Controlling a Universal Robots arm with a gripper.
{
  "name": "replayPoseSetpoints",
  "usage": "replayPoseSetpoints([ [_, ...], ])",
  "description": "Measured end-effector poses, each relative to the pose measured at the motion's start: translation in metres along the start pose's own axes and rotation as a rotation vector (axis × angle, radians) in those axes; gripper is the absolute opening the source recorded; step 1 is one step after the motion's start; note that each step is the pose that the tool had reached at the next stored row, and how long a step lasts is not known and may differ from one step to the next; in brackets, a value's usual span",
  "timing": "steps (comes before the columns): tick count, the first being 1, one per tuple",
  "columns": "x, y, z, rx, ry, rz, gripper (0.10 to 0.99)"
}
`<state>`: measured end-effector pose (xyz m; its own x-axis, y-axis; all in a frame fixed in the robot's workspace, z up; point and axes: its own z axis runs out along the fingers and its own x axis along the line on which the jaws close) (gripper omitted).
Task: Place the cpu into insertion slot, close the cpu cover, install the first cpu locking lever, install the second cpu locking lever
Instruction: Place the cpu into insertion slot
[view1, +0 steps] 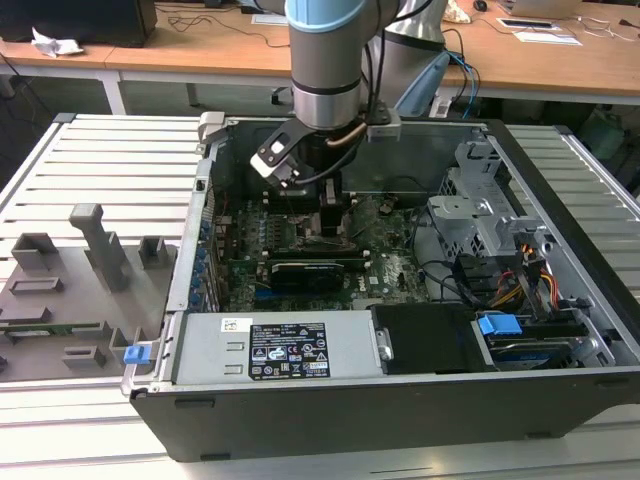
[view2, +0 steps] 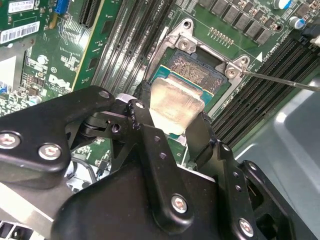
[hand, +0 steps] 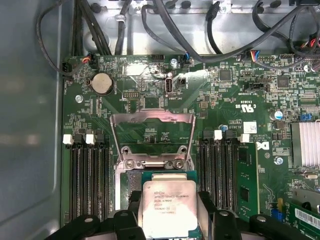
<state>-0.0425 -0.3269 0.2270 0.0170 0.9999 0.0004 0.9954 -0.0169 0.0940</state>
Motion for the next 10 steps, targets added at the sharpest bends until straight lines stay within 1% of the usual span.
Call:
replayPoseSetpoints([
  [4,0.0005,-0.0011,0.0028,0.000,0.0046,-0.044,0.525],
  [7,0.0007,-0.0021,0.0054,0.000,0.0049,-0.048,0.525],
  [10,0.0015,-0.0026,0.0078,0.000,0.0038,-0.036,0.525],
])
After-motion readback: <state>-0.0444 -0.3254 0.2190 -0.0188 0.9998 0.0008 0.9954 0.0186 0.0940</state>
